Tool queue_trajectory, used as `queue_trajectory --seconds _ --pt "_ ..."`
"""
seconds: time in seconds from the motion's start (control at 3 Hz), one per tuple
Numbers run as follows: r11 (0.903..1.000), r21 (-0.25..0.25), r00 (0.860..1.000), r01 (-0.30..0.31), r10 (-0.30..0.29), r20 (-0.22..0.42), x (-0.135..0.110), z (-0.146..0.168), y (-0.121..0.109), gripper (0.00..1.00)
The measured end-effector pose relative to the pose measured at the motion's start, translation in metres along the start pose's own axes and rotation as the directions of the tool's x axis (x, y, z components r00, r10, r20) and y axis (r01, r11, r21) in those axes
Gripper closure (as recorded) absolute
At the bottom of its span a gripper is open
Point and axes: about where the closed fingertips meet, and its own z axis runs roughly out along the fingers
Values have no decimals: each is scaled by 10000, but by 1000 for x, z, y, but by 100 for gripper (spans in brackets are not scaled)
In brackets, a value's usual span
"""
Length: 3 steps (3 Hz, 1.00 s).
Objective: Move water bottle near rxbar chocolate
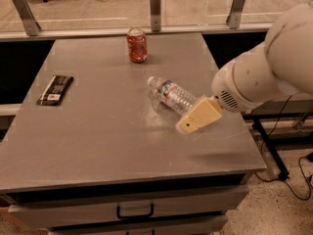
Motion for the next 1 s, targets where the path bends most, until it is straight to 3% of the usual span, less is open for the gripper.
queue_trajectory --seconds 0.33,1.0 --pt "9989 -348 9990 -313 324 295 1 25 12 0" --pt "9945 -964 9932 -416 516 1041 -14 62 27 41"
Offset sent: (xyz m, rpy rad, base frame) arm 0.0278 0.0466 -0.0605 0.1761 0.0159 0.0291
